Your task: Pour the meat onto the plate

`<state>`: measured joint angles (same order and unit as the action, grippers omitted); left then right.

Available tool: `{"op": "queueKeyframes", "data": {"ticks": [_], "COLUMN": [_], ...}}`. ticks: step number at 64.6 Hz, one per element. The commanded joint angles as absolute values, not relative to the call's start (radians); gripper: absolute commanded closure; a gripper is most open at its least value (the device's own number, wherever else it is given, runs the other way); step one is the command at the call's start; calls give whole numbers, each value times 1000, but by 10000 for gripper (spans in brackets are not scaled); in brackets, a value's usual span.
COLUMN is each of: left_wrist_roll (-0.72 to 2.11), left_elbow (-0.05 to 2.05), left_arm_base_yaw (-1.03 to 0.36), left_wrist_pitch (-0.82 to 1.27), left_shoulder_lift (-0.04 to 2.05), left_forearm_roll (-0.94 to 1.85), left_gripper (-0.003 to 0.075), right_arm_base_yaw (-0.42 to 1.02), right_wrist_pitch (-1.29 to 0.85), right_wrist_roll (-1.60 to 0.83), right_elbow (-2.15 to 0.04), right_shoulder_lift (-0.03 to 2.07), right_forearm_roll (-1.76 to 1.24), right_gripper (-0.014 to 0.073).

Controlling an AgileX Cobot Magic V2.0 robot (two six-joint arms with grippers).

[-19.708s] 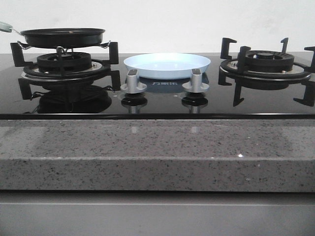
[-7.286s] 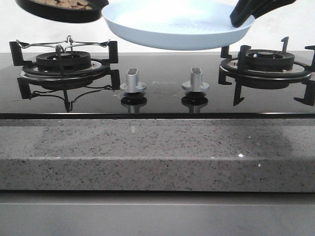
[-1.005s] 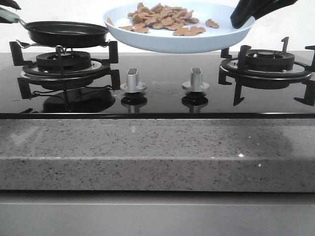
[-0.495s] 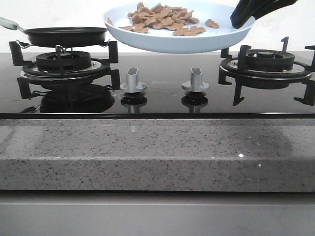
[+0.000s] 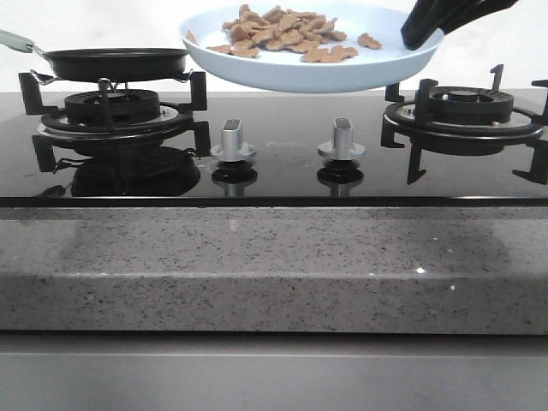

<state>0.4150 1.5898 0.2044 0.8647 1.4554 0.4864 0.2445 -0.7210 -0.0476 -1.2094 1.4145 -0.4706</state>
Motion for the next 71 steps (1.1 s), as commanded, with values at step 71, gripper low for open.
{"op": "queueKeyframes", "data": {"ticks": [71], "left_wrist_roll": [253], "left_elbow": [967], "left_arm_base_yaw": [-85], "left_wrist_pitch": [666], "left_shoulder_lift": [926], "left_forearm_roll": [288], "left_gripper": [280], "right_arm_base_yaw": [208], "right_wrist_pitch": [-693], "right_wrist_roll": [-83], "right_elbow": [-1424], "right_shoulder_lift": [1486], "right_forearm_roll": [-476], "right_gripper": [662]}}
